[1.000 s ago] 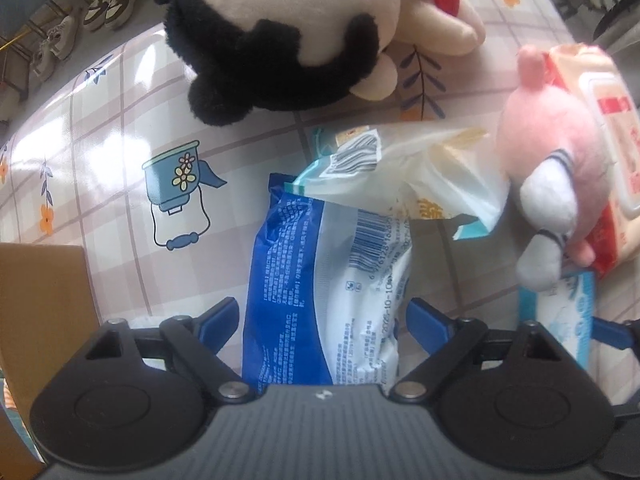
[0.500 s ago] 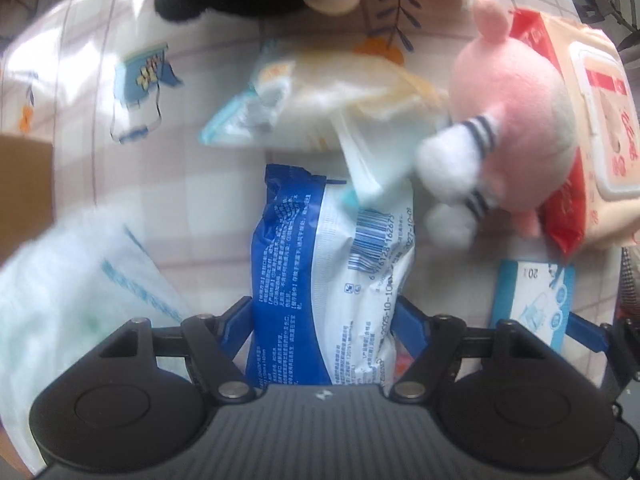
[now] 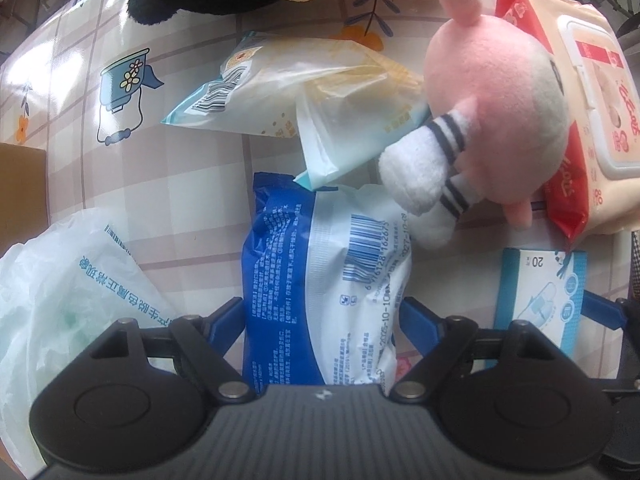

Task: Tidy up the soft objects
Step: 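Lift and carry the blue packet and bandage box over the cardboard box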

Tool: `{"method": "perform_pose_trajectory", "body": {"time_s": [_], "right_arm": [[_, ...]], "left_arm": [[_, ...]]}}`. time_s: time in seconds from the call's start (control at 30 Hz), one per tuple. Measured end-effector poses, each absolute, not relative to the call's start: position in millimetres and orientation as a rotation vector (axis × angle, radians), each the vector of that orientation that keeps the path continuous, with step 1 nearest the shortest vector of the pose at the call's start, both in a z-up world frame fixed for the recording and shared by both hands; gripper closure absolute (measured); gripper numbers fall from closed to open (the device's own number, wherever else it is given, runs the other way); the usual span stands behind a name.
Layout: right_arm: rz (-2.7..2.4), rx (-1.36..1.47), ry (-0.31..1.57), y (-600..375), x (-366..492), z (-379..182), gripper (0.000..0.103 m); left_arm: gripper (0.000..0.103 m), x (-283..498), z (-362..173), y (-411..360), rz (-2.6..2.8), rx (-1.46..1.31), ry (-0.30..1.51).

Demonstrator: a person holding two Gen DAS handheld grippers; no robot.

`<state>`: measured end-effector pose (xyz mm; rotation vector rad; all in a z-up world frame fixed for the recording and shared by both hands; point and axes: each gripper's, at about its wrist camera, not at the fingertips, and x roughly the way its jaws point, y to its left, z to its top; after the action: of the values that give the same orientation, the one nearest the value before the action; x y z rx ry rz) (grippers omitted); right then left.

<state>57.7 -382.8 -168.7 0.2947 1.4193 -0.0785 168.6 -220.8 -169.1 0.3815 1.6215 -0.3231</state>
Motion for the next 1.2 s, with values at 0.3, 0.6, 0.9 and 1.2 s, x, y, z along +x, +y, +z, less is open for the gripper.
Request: {"method": "perform_pose_trajectory", "body": {"time_s": [0.3,0.6,0.9,1.2], "right_arm": [[-0.108,0.339,1.388,-390,51,-164,0.027],[-0.132,0.423,1.342,-404,33,-143,0.027],[-0.172,0.527,1.265,-402,14,-95,0.027],[-0.142,0.574,1.171,-367,16,-10,0.027]], "left_arm": [[0.028,153,-158,-222,-0.335,0.388,1.578],[0.03,135,-140,-214,-0.374,0.344,1.572],[0.03,118,-86,-186,-0.432,0.247,1.53],[0.03,123,-6,-130,-0.41,0.141,1.46]]}}
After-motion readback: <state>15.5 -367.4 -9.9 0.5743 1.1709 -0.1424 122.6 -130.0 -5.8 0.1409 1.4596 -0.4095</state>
